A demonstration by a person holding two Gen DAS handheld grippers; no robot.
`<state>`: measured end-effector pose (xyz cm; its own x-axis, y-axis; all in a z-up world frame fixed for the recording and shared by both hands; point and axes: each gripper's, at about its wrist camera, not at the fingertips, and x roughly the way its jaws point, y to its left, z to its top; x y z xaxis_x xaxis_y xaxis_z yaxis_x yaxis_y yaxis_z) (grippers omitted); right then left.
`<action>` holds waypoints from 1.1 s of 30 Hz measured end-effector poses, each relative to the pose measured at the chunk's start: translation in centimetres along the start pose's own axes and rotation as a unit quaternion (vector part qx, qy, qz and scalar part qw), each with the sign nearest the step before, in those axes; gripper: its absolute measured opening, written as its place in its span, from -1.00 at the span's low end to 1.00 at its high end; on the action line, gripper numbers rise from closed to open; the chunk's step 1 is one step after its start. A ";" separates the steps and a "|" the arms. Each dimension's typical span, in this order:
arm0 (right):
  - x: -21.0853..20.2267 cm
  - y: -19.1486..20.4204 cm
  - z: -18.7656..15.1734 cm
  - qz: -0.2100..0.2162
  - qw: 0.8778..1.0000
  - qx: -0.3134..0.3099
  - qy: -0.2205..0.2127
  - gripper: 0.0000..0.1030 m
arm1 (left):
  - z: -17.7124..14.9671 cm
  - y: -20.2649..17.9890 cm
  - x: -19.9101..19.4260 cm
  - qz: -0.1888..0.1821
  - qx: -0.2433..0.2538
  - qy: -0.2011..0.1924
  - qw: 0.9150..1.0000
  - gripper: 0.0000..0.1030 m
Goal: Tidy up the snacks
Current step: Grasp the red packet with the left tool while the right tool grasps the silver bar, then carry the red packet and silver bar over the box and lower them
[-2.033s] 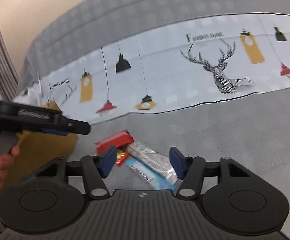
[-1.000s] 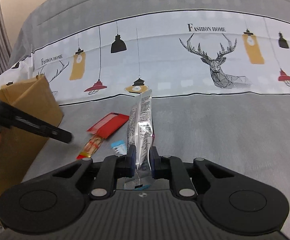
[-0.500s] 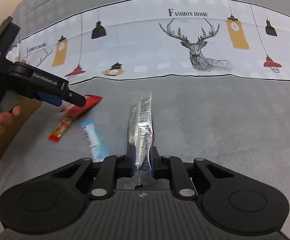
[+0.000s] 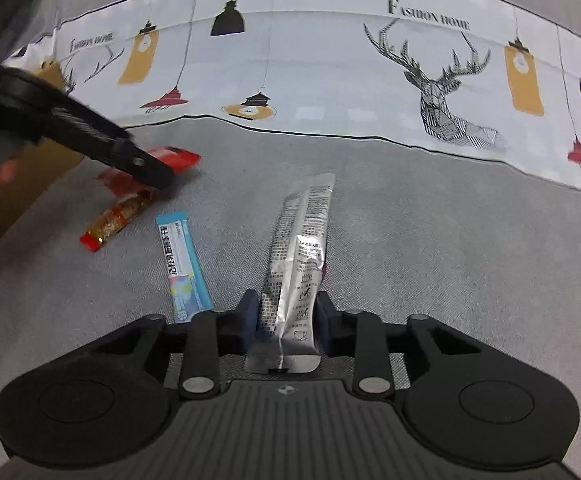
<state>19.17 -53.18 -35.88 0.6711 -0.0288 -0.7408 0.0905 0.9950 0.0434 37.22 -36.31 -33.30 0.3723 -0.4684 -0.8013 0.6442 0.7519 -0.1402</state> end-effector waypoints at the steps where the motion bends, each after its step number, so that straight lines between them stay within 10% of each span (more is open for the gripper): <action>1: -0.2 -0.1 0.1 -0.002 1.000 0.007 -0.001 -0.43 | 0.0 -0.2 -1.1 -0.002 -0.001 -0.004 1.000 -0.08; 15: -10.7 5.0 -0.2 0.025 0.990 0.106 -0.089 -0.47 | -7.5 -0.6 -18.2 -0.016 -0.034 -0.039 0.999 -0.08; 33: -21.3 27.7 5.1 0.104 0.983 0.042 -0.145 -0.46 | -13.9 12.0 -36.3 0.047 -0.095 -0.185 0.977 -0.08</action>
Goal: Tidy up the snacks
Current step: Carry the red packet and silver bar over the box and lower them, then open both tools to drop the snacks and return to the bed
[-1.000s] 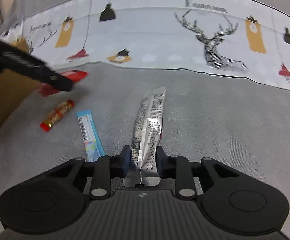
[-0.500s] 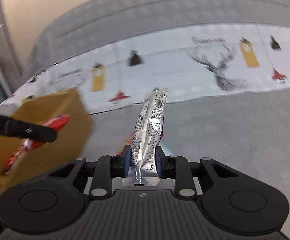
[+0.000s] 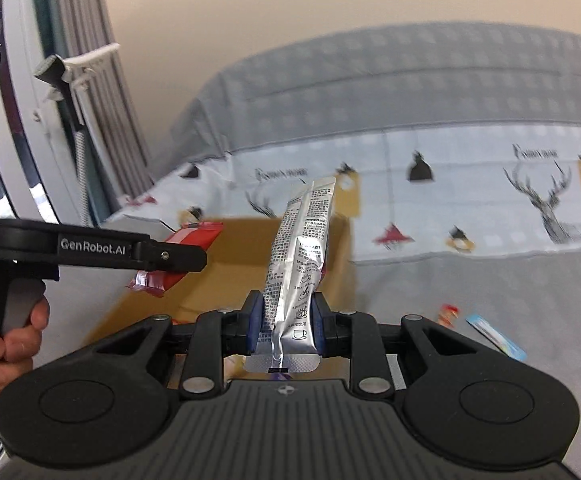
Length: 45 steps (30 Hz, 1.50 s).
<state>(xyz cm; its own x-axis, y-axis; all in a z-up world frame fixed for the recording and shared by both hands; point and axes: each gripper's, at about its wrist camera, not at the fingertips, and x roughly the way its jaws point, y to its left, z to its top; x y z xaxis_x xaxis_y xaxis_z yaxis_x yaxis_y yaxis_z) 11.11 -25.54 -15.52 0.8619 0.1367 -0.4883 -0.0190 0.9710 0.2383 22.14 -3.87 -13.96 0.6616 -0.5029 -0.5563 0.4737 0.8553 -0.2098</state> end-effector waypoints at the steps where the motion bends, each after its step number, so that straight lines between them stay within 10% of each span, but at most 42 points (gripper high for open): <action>1: -0.1 0.8 0.6 0.000 1.000 -0.004 -0.008 -0.46 | 0.4 1.2 -1.0 -0.015 -0.026 -0.011 0.999 -0.08; 7: -0.1 5.1 2.8 0.019 0.999 -0.029 -0.019 -0.46 | 0.9 5.7 -3.3 -0.016 -0.094 -0.039 0.995 -0.08; 19: 6.5 7.9 -2.4 -0.006 0.995 -0.059 0.084 -0.46 | -5.5 10.9 4.3 0.018 -0.132 0.092 0.987 -0.08; 30: 8.7 7.4 -4.2 -0.016 0.991 -0.059 0.118 -0.44 | -7.0 12.7 5.3 0.007 -0.152 0.111 0.982 0.15; 32: 9.3 7.5 -4.2 -0.018 0.990 -0.067 0.123 -0.26 | -6.5 12.5 4.9 0.002 -0.156 0.111 0.982 0.72; 35: 9.2 7.3 -3.9 -0.015 0.991 -0.058 0.117 0.72 | -5.6 11.4 3.7 0.015 -0.137 0.091 0.986 1.00; 45: 4.6 2.7 -3.0 -0.006 0.999 -0.011 0.051 0.68 | -3.6 6.6 2.3 -0.002 -0.110 0.076 0.991 1.00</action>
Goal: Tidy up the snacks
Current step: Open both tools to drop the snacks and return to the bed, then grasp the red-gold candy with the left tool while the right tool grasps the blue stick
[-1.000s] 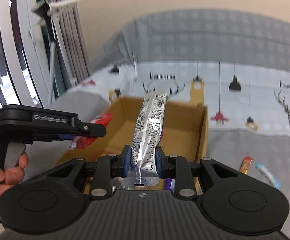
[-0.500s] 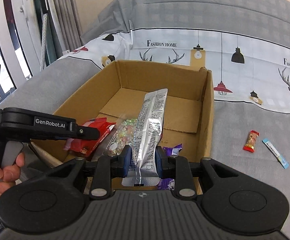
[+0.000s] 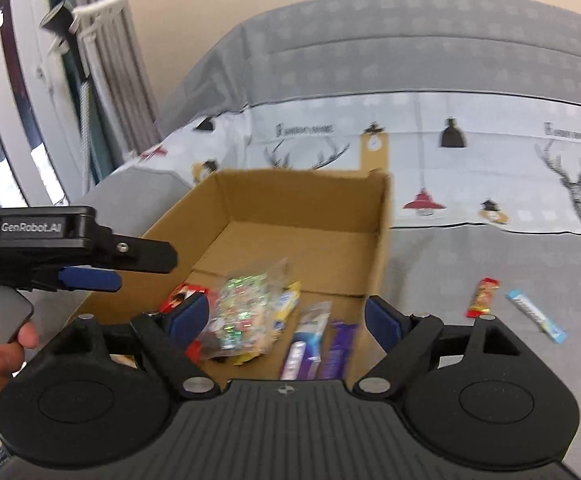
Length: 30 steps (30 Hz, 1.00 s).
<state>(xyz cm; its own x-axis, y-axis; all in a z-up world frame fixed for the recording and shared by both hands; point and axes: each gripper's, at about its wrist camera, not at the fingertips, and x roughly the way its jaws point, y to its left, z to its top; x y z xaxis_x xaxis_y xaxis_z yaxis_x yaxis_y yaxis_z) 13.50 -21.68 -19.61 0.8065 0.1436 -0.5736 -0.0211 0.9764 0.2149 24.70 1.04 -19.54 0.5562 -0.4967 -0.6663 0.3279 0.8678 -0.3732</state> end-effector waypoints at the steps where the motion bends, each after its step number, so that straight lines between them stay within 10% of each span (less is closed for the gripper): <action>1: -0.4 -0.6 -0.1 -0.004 1.000 0.003 -0.003 0.68 | -0.1 -0.9 0.1 -0.001 0.006 -0.001 1.000 1.00; 15: -3.4 -16.8 -3.4 -0.070 0.994 0.073 -0.046 0.42 | -0.5 -16.0 9.2 -0.044 0.123 0.017 0.991 0.98; 23: 0.7 -23.9 -4.1 -0.099 0.994 0.040 -0.017 0.02 | -0.7 -19.7 19.8 -0.018 0.135 0.069 0.988 0.35; 30: 5.3 -26.4 -4.2 -0.099 0.995 0.012 0.029 -0.20 | -1.1 -20.9 28.2 0.002 0.160 0.115 0.980 0.33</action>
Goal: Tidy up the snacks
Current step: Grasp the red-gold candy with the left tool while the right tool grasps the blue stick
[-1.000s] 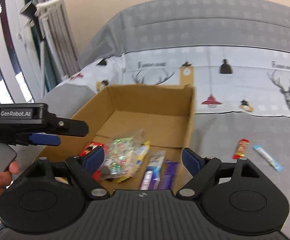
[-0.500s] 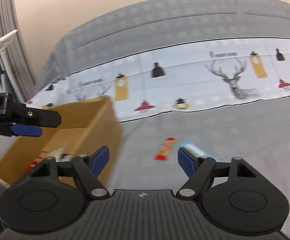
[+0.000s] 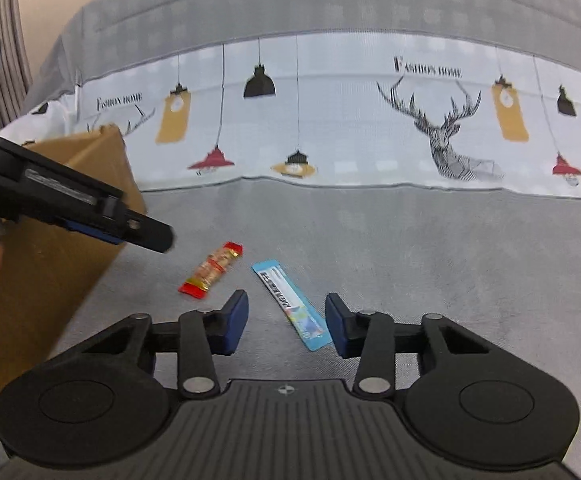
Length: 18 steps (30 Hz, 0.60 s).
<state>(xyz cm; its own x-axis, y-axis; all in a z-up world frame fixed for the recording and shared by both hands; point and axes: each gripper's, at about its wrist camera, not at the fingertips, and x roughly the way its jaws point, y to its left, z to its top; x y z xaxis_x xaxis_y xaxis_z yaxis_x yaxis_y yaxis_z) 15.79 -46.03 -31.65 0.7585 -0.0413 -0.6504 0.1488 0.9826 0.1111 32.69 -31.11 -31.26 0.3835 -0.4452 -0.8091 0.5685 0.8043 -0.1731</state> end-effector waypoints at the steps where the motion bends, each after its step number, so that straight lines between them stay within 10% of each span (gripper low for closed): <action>1: 0.5 -0.1 0.0 0.002 1.000 -0.003 0.005 -0.22 | 0.2 -0.1 1.1 0.000 0.004 0.007 1.000 0.33; 18: 7.8 -1.9 0.4 0.013 0.995 -0.068 0.069 -0.61 | 0.1 -0.2 6.5 0.020 0.036 0.038 0.998 -0.55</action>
<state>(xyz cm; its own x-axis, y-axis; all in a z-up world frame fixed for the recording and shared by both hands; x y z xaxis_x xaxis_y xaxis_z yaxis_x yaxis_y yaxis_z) 21.64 -48.26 -36.62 0.6656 -0.0002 -0.7463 0.0362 0.9988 0.0320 35.17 -34.16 -36.42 0.3525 -0.3800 -0.8552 0.6052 0.7896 -0.1014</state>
